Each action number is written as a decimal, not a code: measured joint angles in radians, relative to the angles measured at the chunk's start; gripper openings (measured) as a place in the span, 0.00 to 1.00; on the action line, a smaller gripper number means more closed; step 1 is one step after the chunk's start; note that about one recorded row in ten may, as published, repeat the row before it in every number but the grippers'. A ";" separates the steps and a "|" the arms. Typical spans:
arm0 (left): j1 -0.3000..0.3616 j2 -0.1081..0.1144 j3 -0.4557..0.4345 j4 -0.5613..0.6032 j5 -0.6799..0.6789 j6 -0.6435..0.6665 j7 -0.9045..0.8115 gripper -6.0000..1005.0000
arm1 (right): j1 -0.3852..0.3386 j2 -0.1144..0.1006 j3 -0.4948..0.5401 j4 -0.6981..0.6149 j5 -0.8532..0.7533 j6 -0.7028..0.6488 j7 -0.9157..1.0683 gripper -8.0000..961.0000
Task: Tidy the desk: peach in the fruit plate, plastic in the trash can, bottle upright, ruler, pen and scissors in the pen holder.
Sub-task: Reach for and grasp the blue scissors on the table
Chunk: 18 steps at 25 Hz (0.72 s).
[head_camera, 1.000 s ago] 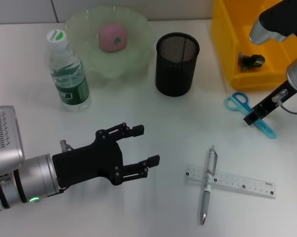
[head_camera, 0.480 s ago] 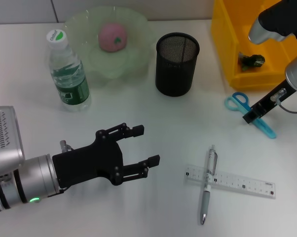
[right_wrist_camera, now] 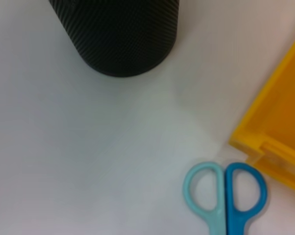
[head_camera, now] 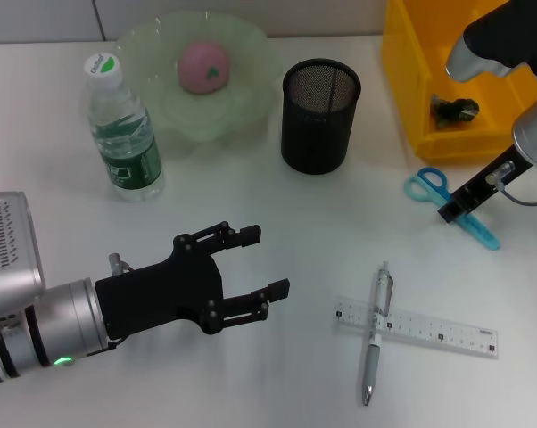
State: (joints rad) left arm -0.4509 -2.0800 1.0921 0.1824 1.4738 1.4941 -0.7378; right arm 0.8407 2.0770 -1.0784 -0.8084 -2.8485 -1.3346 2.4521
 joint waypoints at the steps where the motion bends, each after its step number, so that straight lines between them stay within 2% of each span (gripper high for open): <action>1: 0.000 0.000 0.000 0.000 0.000 0.000 0.000 0.78 | 0.000 0.000 0.000 0.000 0.000 0.003 0.000 0.37; 18: -0.009 0.000 0.000 0.000 0.000 0.000 0.000 0.78 | 0.000 0.000 -0.001 0.000 -0.002 0.009 -0.003 0.32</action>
State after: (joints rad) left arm -0.4601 -2.0801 1.0917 0.1825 1.4741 1.4940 -0.7378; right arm 0.8408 2.0770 -1.0798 -0.8083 -2.8506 -1.3253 2.4492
